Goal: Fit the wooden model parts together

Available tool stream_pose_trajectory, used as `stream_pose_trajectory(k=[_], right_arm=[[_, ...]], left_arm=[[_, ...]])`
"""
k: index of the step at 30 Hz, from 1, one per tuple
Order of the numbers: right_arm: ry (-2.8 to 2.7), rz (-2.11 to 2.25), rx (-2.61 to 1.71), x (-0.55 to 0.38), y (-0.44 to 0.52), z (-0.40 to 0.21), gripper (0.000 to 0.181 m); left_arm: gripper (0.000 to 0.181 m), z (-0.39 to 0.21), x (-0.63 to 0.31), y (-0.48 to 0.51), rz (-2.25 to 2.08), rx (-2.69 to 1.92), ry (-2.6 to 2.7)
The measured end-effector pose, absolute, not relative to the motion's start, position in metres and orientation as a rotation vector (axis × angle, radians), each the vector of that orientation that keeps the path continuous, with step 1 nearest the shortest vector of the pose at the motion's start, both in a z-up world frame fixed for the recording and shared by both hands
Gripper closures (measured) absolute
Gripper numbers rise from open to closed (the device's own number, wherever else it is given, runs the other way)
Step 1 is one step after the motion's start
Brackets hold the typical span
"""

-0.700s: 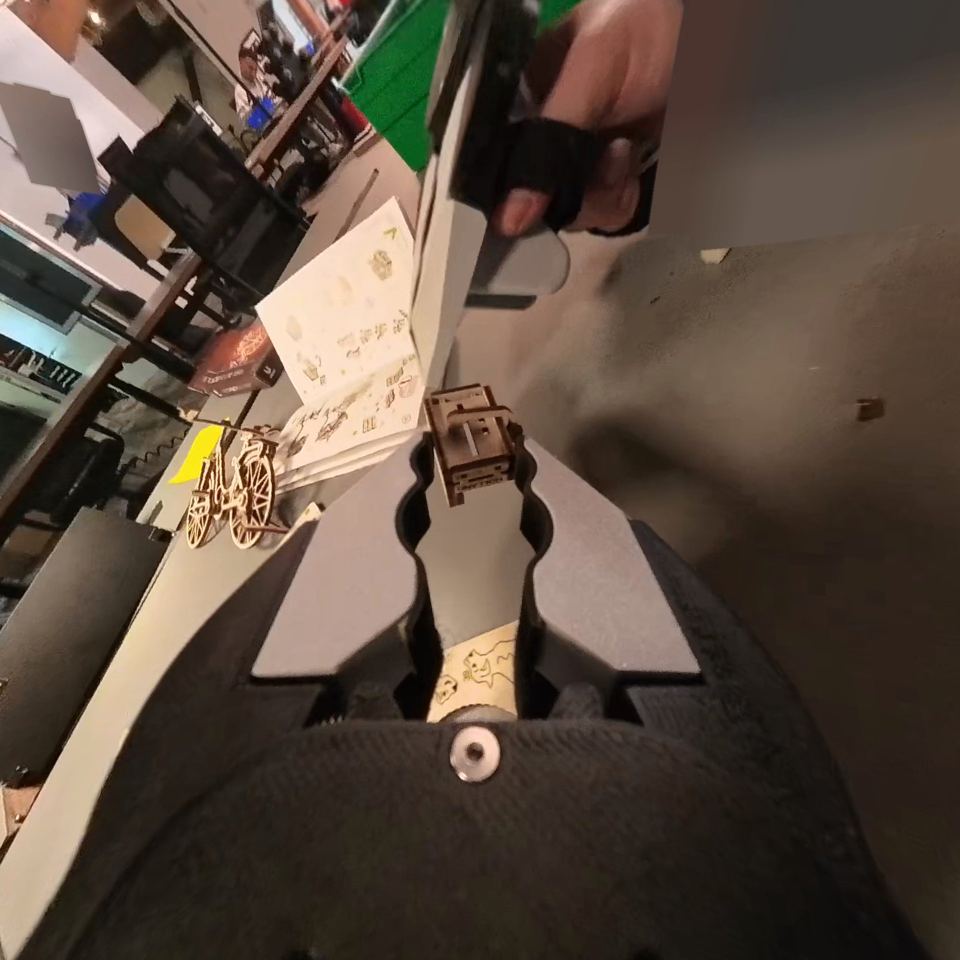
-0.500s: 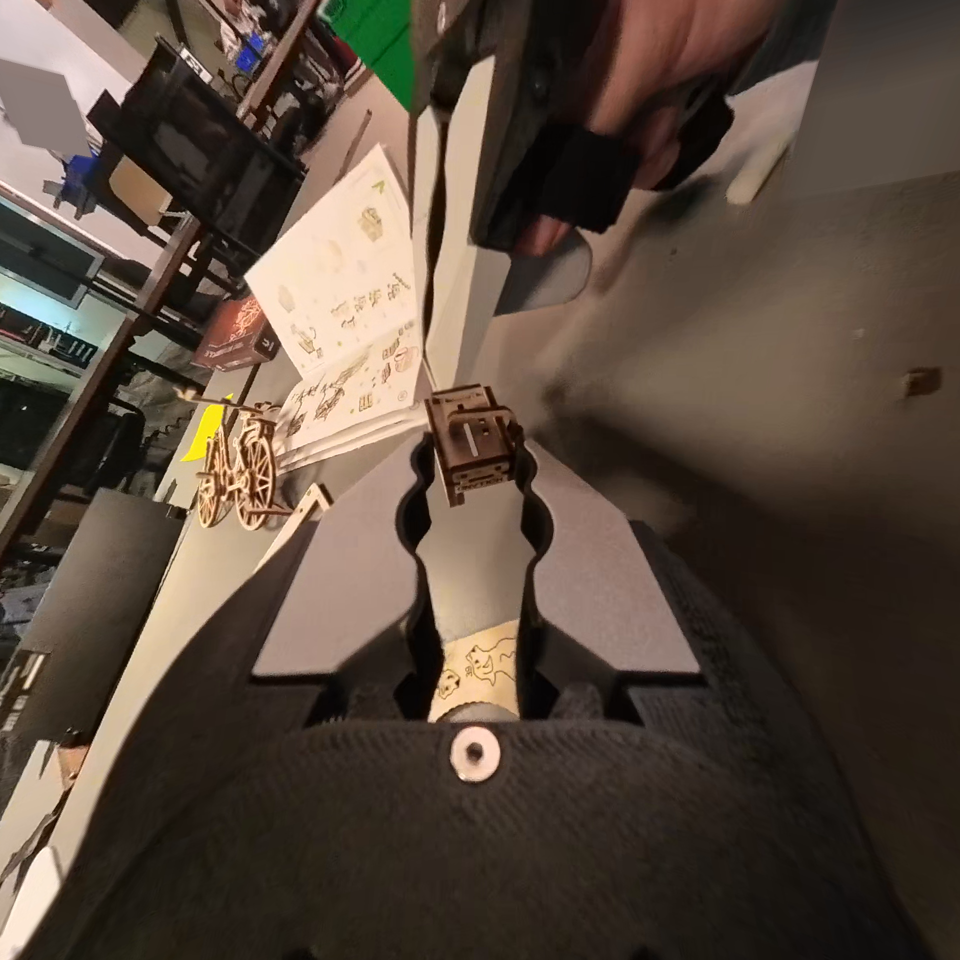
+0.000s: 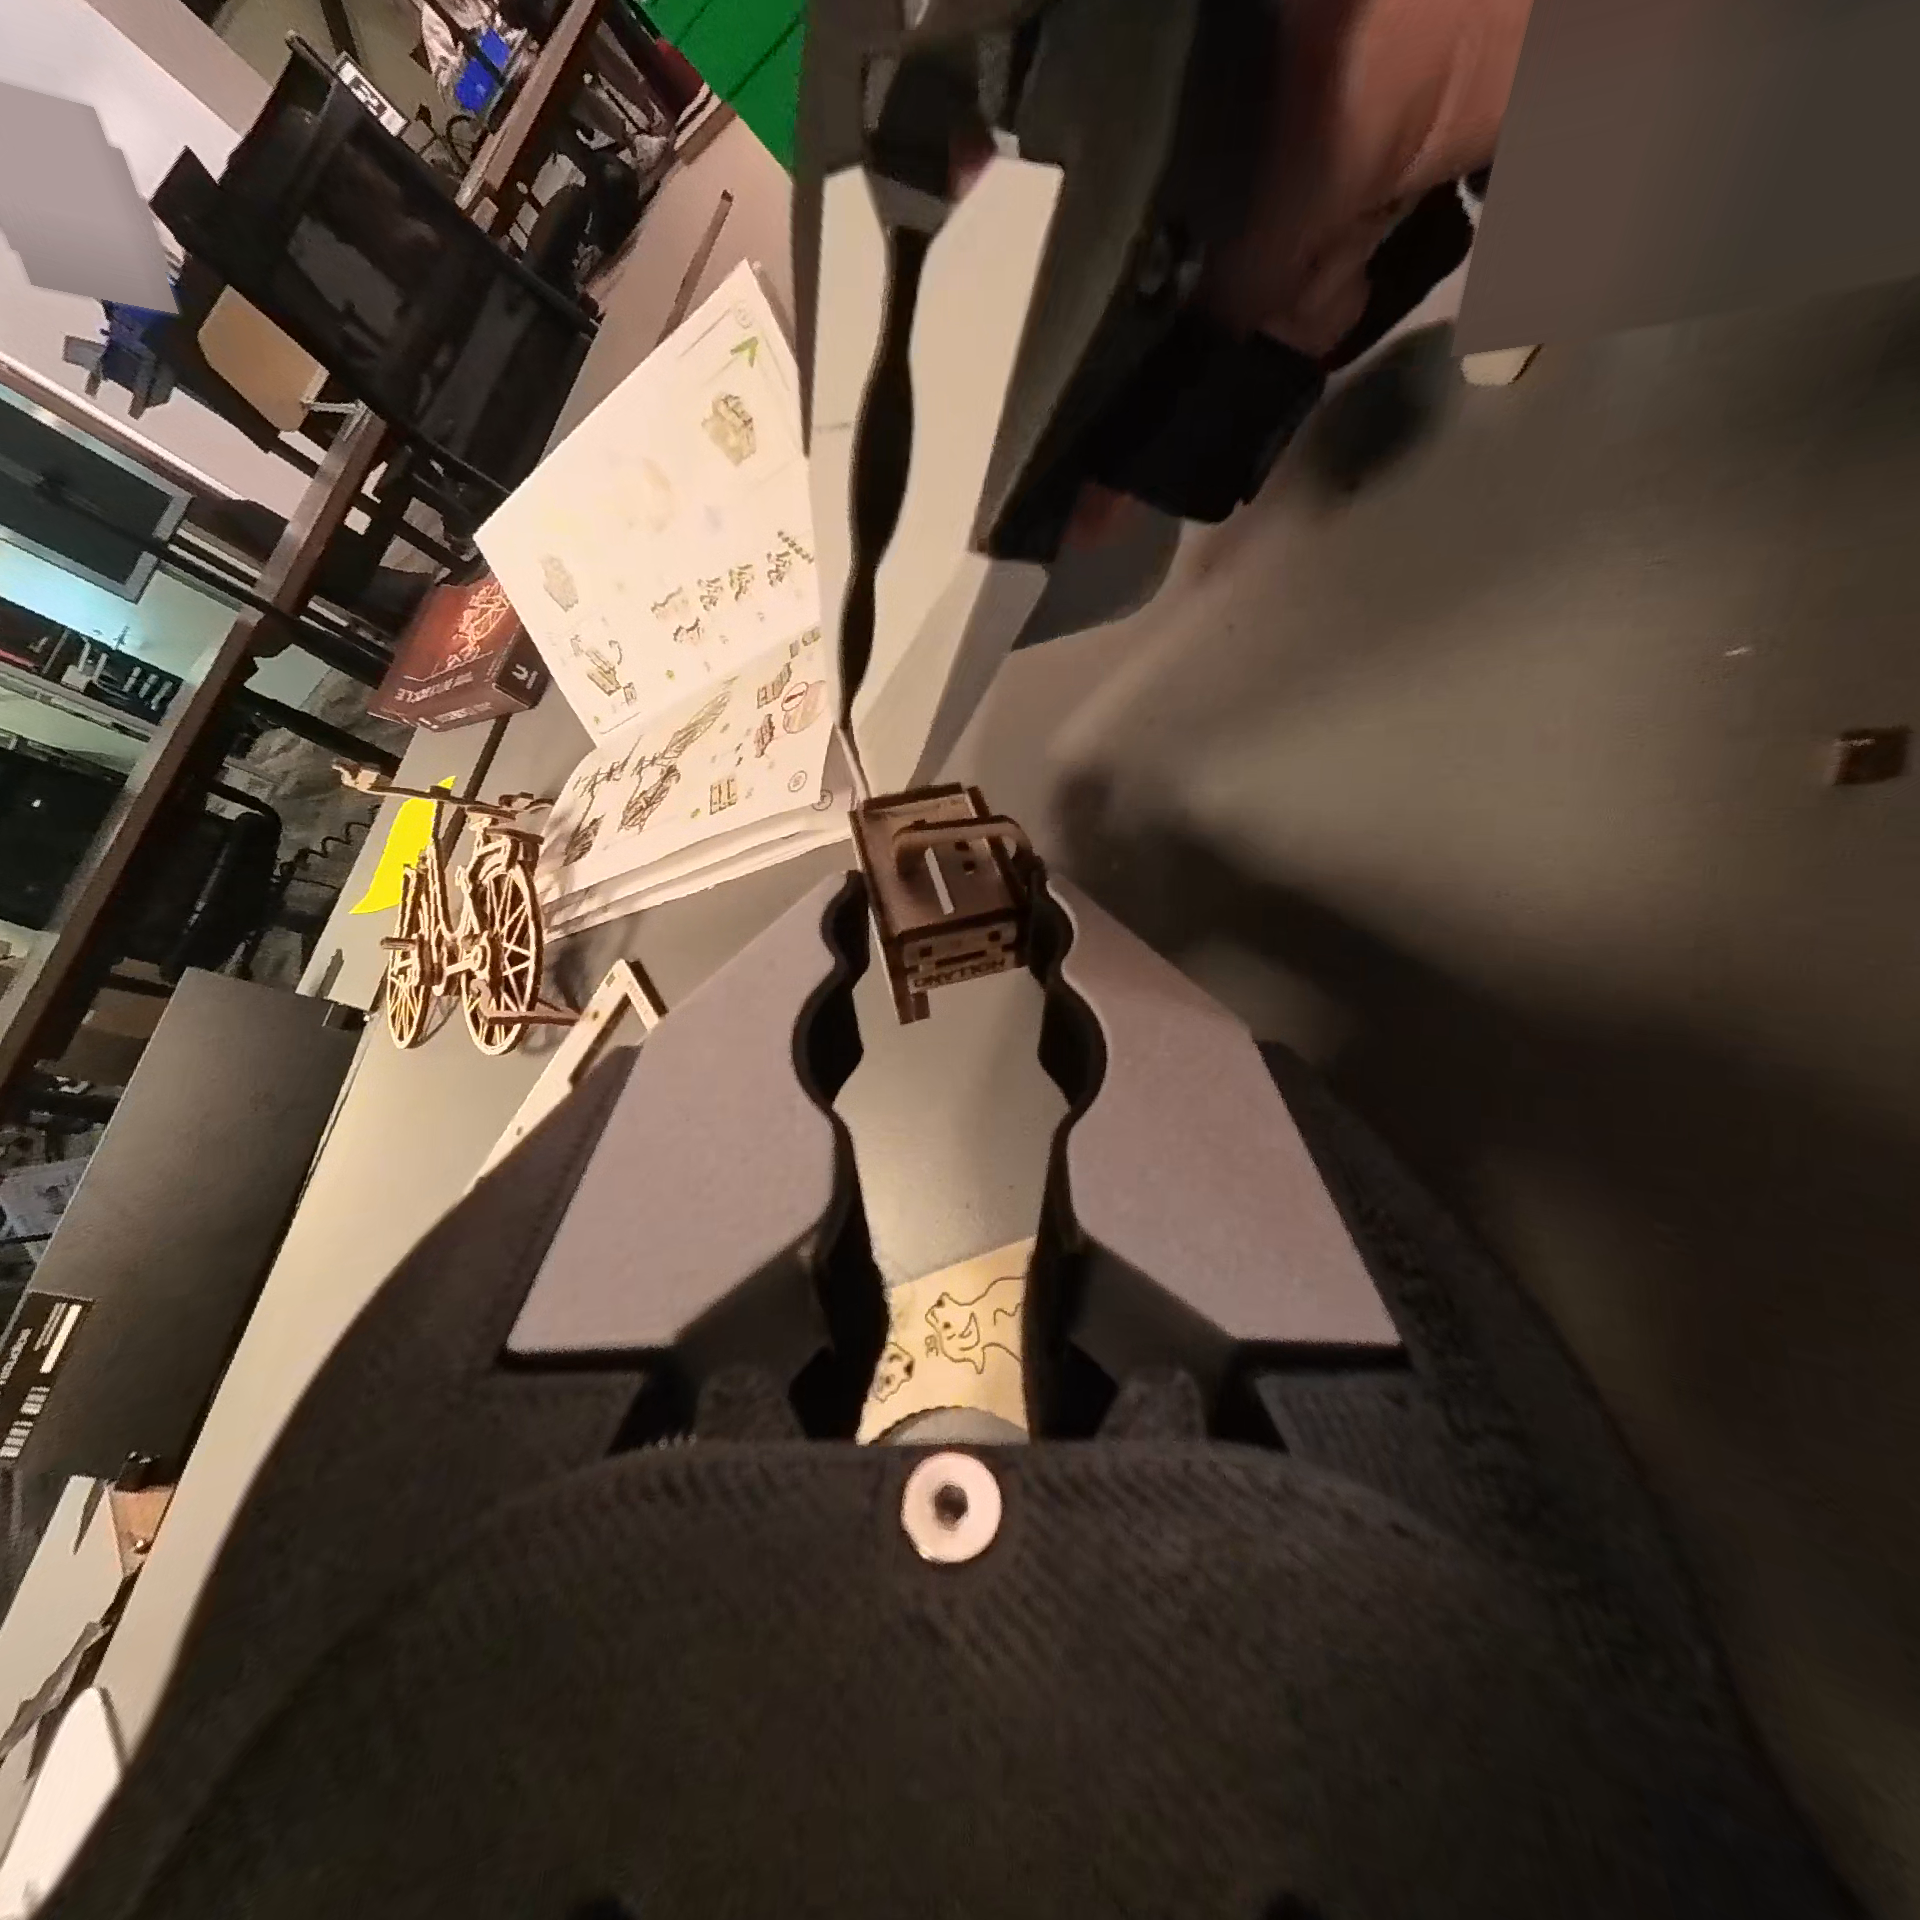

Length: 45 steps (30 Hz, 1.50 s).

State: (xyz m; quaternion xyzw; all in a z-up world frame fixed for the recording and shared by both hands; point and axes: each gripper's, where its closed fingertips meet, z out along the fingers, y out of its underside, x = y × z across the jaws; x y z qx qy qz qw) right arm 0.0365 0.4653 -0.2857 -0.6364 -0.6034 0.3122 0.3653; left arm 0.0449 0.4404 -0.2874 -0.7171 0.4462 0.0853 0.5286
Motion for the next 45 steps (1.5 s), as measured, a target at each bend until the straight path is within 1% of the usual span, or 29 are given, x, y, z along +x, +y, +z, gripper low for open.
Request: stream_pose_trajectory(k=[7, 13, 19, 24, 27, 35, 41, 45], right_arm=[[-1.51, 1.153, -1.76, 0.038, 0.46, -0.284, 0.181], [-1.517, 1.346, -1.849, 0.042, 0.453, -0.285, 0.181], [-1.492, 1.299, -1.848, 0.042, 0.454, -0.286, 0.181], [-1.463, 1.1, -1.798, 0.039, 0.459, -0.286, 0.181], [-1.447, 1.051, -1.797, 0.039, 0.46, -0.287, 0.181], [-1.372, 1.312, -2.0, 0.041, 0.456, -0.294, 0.181], [-1.292, 1.372, -2.04, 0.039, 0.457, -0.292, 0.181], [-1.266, 1.331, -1.957, 0.036, 0.464, -0.284, 0.181]], left_arm=[[0.152, -0.285, 0.047, 0.438, 0.212, -1.647, 1.105], [0.152, -0.283, 0.054, 0.434, 0.212, -1.585, 1.158], [0.152, -0.285, 0.053, 0.435, 0.203, -1.602, 1.154], [0.153, -0.286, 0.051, 0.437, 0.218, -1.643, 1.129], [0.153, -0.287, 0.051, 0.437, 0.22, -1.647, 1.127], [0.153, -0.288, 0.053, 0.436, 0.236, -1.625, 1.166], [0.153, -0.287, 0.051, 0.438, 0.27, -1.624, 1.15], [0.152, -0.284, 0.048, 0.441, 0.274, -1.636, 1.103]])
